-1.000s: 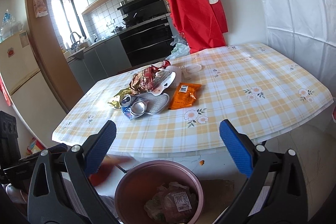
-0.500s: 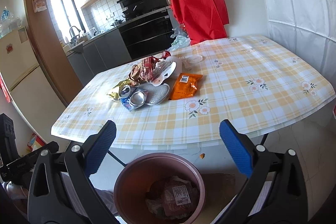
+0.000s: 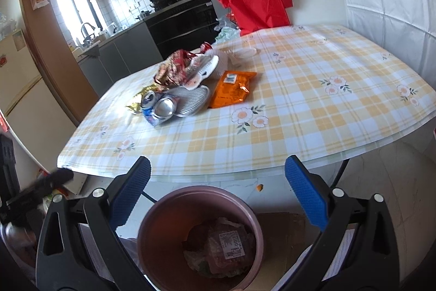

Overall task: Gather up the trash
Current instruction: 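Reach the left gripper to the blue can and grasp it, then lift the can with the left gripper while the right gripper grasps the orange snack packet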

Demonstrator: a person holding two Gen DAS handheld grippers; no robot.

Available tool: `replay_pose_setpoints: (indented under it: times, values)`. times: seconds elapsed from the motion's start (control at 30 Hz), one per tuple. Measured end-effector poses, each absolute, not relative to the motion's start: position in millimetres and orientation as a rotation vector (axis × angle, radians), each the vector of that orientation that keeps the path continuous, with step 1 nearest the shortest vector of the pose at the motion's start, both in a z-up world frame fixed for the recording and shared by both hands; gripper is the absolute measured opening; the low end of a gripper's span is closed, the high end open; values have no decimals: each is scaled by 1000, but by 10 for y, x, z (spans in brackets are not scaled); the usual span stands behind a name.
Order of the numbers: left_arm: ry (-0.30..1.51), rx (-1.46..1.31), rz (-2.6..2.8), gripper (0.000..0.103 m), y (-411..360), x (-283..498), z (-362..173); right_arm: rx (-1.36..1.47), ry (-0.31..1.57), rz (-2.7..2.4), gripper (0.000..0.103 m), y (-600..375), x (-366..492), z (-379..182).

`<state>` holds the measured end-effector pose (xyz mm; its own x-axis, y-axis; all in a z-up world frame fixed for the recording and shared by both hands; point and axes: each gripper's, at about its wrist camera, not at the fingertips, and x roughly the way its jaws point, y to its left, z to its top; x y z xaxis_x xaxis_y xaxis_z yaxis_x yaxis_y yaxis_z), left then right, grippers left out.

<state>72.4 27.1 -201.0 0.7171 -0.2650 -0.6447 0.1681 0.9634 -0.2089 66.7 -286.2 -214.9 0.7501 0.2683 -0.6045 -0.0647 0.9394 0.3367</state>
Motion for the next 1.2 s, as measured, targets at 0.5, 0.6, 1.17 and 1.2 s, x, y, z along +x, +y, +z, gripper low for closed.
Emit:
replay_pose_setpoints:
  times: [0.5,0.6,1.17,1.2]
  values:
    - [808,-157,-252,87,144,2882,-2258,298,784,124,97,-3011,1305,-2490]
    - [825,-124,-254,87,71,3102,-2386,282,793,117,97,-3038,1432,-2526]
    - [881,-110,-207,53,27,3325,-2607,187,803,160,97,-2917,2048,-2556]
    - [875,-116,-204,53,37,3303,-2589,194,812,159,97,-2910,2124,-2560]
